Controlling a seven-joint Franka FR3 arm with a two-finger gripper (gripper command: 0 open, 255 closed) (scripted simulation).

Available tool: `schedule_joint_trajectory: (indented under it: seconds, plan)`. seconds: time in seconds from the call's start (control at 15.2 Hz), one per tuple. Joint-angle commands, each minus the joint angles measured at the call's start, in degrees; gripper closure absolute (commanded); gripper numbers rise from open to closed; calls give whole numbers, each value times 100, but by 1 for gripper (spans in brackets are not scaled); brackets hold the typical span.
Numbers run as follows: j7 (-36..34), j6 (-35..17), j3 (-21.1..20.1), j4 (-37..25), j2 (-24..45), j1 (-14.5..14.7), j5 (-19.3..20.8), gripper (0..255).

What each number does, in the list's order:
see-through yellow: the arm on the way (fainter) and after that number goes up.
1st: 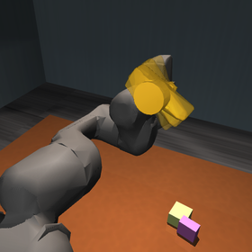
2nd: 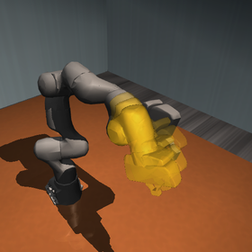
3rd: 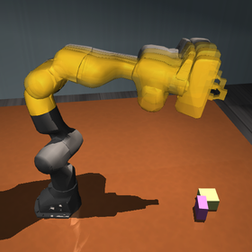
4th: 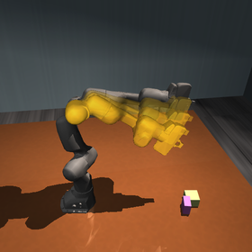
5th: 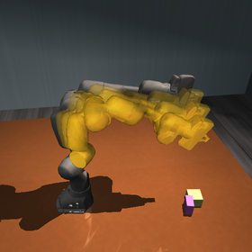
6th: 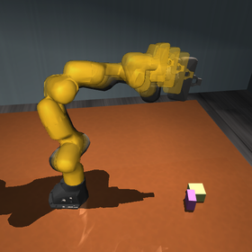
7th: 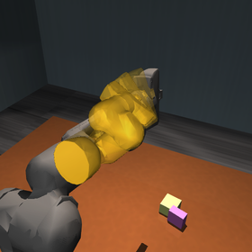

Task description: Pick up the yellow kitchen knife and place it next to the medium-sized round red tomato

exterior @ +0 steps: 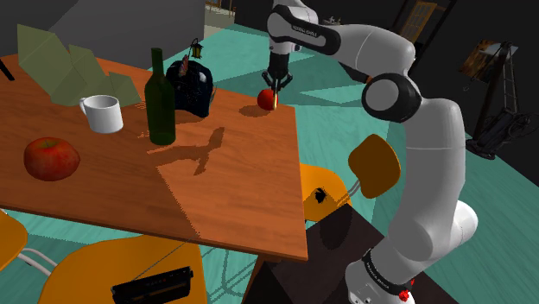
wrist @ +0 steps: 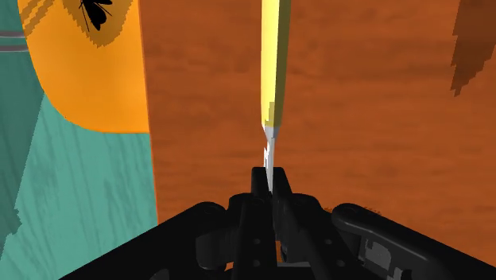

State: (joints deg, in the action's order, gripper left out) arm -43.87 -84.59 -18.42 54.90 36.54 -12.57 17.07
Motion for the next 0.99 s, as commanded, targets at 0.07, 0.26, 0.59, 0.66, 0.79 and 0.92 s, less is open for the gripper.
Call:
schedule_joint_trajectory:
  seconds: [0.07,0.26,0.59,0.66,0.79,0.92]
  plan:
    - [7,-257,-2,321,-62,-89,-15,255]
    - [-35,-527,-9,661,-125,-144,-26,255]
    - [-99,-938,-12,1133,-174,-212,-28,255]
    - [-111,-1016,-11,1216,-177,-223,-26,255]
    - [-136,-1168,-9,1372,-177,-243,-21,255]
    - [-160,-1315,-6,1516,-170,-260,-14,255]
